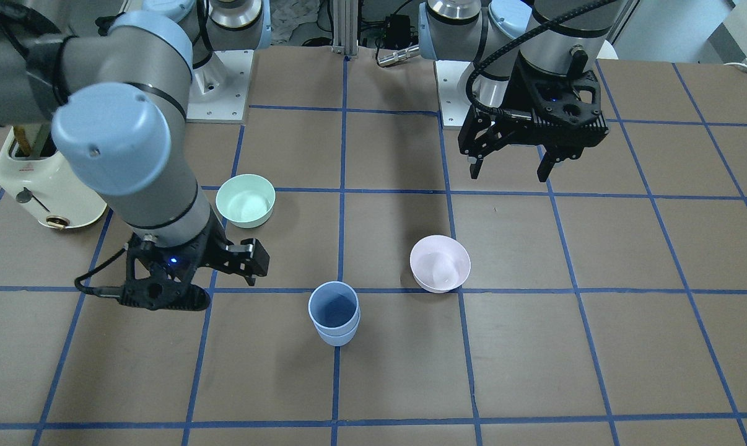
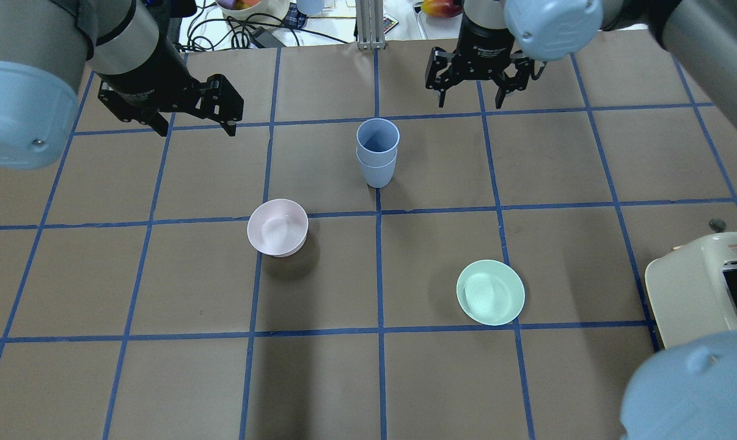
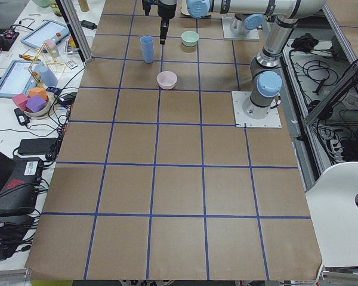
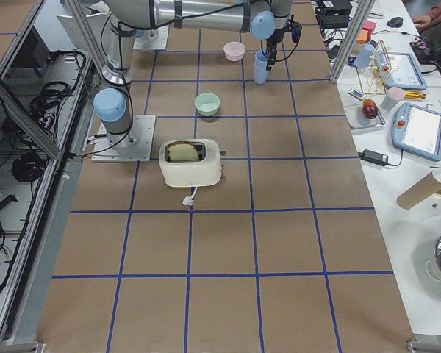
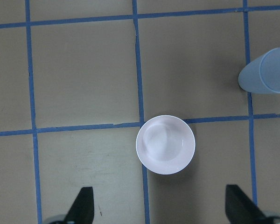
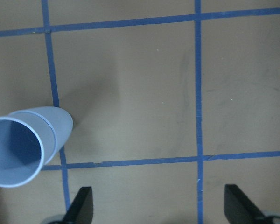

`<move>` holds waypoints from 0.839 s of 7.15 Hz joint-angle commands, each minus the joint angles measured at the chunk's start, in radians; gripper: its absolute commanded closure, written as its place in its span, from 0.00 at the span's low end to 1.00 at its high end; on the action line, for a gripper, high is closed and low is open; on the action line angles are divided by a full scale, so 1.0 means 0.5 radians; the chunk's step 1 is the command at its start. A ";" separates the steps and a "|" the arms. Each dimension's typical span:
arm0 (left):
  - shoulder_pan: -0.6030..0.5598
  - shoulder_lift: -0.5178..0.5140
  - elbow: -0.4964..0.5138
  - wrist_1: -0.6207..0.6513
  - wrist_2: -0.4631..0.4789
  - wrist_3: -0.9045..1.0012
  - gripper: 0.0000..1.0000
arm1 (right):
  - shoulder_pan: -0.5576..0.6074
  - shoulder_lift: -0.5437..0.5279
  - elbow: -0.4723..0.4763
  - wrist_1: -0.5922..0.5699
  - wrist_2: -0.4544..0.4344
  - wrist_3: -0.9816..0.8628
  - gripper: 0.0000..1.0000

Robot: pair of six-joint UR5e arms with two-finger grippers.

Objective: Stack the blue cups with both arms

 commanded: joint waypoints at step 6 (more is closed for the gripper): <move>-0.003 0.015 -0.023 -0.002 0.003 0.000 0.00 | -0.205 -0.637 0.460 0.157 -0.001 -0.262 0.00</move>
